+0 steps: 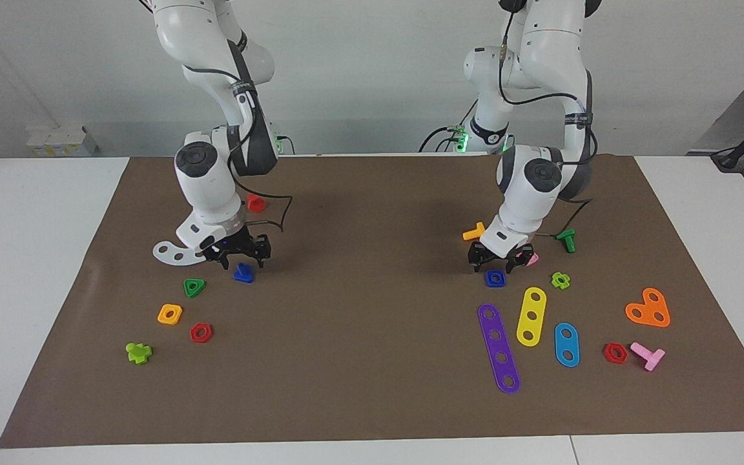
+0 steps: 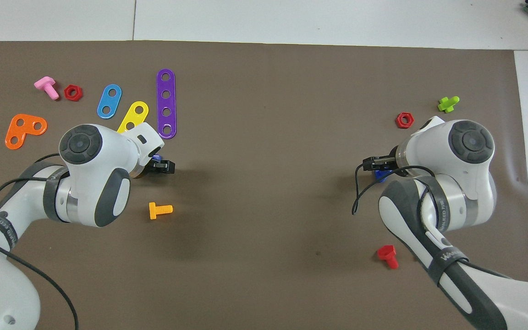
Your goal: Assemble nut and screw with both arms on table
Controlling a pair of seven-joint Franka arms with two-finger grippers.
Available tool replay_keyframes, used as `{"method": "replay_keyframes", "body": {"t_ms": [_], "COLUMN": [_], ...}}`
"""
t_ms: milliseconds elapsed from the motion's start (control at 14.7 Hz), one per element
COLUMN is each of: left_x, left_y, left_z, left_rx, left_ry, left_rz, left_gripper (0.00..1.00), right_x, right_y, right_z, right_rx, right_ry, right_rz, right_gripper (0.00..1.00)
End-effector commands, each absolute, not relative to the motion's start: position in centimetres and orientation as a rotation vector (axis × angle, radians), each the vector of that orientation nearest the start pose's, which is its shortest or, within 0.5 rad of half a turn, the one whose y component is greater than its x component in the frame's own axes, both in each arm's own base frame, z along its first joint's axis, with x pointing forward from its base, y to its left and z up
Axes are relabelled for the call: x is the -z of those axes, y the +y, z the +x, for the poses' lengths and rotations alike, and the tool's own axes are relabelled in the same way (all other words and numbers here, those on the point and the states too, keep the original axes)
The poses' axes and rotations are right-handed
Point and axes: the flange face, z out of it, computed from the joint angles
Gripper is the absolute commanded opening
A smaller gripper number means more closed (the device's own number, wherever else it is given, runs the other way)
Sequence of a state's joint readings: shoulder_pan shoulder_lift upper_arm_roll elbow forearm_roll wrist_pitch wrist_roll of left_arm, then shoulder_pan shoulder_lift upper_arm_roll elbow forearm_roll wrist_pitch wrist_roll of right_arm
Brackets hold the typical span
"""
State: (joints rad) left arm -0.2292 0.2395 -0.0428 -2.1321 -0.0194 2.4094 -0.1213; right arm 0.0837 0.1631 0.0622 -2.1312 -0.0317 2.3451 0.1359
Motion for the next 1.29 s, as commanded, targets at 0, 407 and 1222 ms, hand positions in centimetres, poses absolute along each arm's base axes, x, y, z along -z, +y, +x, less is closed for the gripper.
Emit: {"method": "replay_keyframes", "body": {"t_ms": [0, 407, 1222], "left_x": [-29.5, -29.4, -32.1], "left_y": [-15.4, -15.3, -15.2], "left_z": [55.7, 55.7, 57.0], "left_rx": [0.09, 0.079, -0.05], "left_ry": [0.24, 0.238, 0.221], "left_rz": [-3.151, -3.15, -3.137], "left_gripper": [0.82, 0.54, 0.0], "right_x": [-32.4, -31.4, -34.3], "right_y": [7.3, 7.3, 15.1], "right_z": [55.0, 54.6, 55.7], "right_rx": [0.111, 0.127, 0.209], "right_ry": [-0.084, -0.117, 0.063], "right_rz": [-3.131, -3.128, -3.092], "right_gripper": [0.81, 0.69, 0.0]}}
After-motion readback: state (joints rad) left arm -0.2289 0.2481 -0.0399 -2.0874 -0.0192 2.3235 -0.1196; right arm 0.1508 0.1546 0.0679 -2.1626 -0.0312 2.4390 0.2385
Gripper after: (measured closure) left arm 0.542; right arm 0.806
